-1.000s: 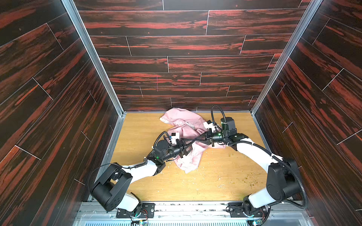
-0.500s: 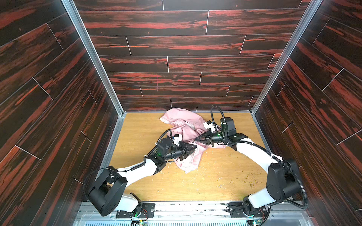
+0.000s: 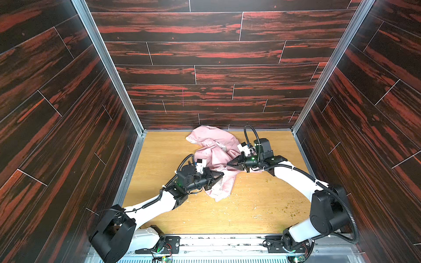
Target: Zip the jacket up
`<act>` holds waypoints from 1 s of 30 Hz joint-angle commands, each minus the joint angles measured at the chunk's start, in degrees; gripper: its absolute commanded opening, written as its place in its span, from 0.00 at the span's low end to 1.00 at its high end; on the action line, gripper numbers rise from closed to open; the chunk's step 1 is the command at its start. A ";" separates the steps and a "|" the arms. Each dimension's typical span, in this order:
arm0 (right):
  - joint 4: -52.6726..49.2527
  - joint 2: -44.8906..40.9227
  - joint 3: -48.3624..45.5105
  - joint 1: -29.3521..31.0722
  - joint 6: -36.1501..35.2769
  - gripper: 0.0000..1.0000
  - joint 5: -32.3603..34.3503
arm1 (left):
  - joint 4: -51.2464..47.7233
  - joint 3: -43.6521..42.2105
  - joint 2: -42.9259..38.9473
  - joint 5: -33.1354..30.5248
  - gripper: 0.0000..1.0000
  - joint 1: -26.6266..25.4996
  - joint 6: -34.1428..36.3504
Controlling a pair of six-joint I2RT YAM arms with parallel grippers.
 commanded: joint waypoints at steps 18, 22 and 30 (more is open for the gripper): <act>-0.91 -3.55 1.75 3.68 -0.73 0.00 3.59 | 6.39 1.08 4.61 -3.61 0.39 -0.08 -3.03; -4.82 -2.92 4.01 2.27 -3.95 0.00 7.81 | 3.61 -0.68 2.55 -5.82 0.00 1.18 -3.85; -11.09 4.93 15.26 -12.08 -10.66 0.00 14.42 | -40.34 9.14 -16.05 -9.84 0.00 14.90 10.78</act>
